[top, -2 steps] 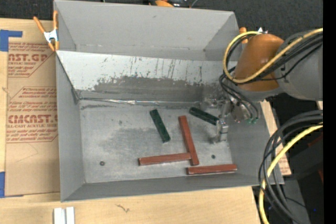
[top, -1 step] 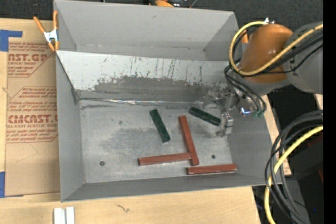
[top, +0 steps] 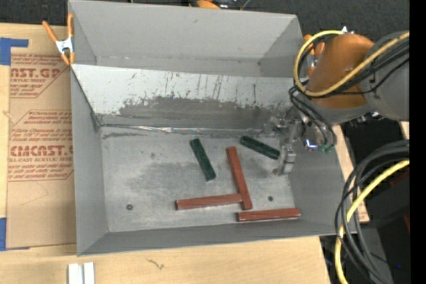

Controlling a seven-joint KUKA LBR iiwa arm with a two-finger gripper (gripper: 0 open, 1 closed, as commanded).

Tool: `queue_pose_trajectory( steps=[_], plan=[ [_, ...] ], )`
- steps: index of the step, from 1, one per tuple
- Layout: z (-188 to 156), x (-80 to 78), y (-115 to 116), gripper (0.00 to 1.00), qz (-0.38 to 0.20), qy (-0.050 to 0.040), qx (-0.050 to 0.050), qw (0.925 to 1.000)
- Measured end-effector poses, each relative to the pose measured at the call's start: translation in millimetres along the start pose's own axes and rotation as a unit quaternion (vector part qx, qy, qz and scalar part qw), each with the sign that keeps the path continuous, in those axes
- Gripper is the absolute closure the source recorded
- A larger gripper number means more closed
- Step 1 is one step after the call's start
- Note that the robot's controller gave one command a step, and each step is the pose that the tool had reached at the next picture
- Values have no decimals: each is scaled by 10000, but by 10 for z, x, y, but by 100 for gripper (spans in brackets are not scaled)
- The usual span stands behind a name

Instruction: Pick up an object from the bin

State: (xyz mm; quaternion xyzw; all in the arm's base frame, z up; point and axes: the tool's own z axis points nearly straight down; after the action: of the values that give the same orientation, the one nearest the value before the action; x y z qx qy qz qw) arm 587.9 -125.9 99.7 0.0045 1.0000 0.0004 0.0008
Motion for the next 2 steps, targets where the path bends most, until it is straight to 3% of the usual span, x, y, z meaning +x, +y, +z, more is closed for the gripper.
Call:
queue_pose_trajectory(
  steps=[1, 2],
  plan=[
    [317, -47, 77, 0, 206, 10, -5, 9998],
    [320, -50, 81, 0, 205, 1, 2, 9998]
  ],
)
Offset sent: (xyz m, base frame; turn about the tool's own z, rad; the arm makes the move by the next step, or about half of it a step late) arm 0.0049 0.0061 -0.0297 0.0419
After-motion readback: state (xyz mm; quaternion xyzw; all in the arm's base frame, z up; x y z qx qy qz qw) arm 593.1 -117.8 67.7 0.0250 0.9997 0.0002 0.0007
